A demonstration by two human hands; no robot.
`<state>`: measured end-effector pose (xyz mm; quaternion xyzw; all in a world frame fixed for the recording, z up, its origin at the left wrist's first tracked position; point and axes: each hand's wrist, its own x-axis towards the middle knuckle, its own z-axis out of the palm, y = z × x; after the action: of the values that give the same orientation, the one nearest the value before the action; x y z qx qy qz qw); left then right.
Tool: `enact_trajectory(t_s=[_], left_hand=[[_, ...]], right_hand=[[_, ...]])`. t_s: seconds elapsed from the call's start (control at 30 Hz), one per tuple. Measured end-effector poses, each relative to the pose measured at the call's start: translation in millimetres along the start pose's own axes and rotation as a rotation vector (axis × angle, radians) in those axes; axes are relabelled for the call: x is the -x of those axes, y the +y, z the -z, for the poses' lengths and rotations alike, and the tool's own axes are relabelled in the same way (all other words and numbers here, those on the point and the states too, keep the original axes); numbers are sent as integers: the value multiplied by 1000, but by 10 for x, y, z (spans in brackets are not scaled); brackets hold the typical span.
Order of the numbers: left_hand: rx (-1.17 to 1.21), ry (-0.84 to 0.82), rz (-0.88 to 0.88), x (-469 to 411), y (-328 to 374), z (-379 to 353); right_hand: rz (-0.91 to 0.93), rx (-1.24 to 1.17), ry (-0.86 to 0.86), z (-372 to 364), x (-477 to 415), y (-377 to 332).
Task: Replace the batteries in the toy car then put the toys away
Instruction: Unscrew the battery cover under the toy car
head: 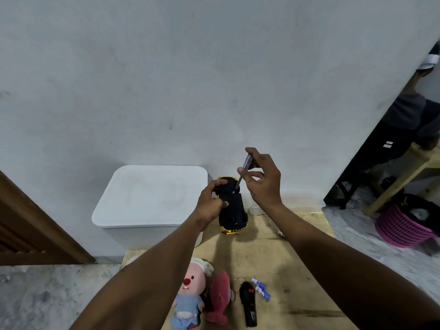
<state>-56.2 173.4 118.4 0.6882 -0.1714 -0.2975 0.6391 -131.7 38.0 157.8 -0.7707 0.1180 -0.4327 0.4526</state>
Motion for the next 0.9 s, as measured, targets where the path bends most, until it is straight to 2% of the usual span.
enact_trajectory(t_s=[0.2,0.43,0.63,0.9], left_hand=[[-6,4,-8,8,1,21],[2,-22,0,-3,59,10],[-64,-92,3,18,59,-49],[-86,-98,9,45,82,-44]], right_hand=[[-69,-49,-19,-5,42,38],[-115,-94,46,66,-11,45],[-111,-89,67,48,3,3],[-112,-82,66,44,24,-4]])
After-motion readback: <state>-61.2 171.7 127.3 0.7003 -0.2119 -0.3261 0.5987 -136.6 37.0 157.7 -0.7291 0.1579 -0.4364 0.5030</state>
